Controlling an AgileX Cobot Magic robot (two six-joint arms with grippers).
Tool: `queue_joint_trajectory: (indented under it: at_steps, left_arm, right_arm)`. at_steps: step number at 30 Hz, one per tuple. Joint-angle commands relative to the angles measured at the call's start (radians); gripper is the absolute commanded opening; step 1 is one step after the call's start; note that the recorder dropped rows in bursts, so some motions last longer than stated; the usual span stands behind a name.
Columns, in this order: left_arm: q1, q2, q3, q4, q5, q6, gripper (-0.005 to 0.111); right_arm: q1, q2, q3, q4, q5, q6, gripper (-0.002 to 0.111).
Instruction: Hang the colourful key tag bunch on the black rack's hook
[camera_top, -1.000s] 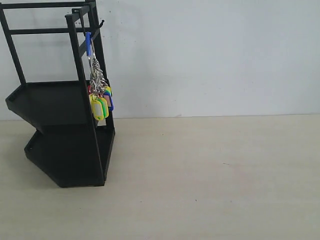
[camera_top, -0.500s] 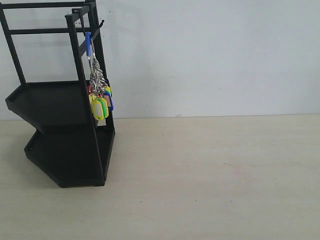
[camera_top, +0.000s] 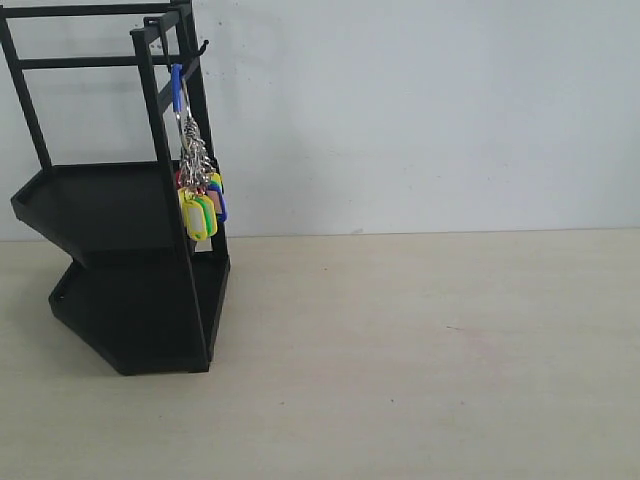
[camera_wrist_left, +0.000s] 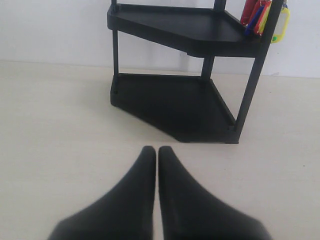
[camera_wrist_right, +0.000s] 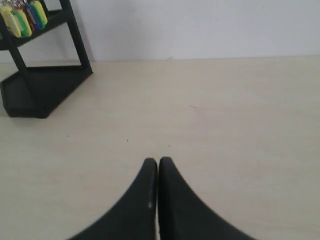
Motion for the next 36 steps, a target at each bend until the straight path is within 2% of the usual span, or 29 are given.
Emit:
queue_joint_trajectory:
  at_steps: [1, 11, 20, 36]
  left_arm:
    - [0.002, -0.002, 0.003, 0.005, -0.007, 0.003, 0.004]
    - [0.002, -0.002, 0.003, 0.005, -0.007, 0.003, 0.004]
    - [0.002, -0.002, 0.003, 0.005, -0.007, 0.003, 0.004]
    - [0.002, -0.002, 0.003, 0.005, -0.007, 0.003, 0.004]
  right_arm:
    - [-0.005, -0.005, 0.005, -0.090, 0.031, 0.080, 0.000]
    - [-0.008, -0.005, 0.005, -0.090, 0.041, 0.077, 0.000]
    - [-0.122, -0.005, 0.005, -0.090, 0.060, 0.078, 0.000]
    - [-0.122, -0.005, 0.005, -0.088, 0.058, 0.078, 0.000]
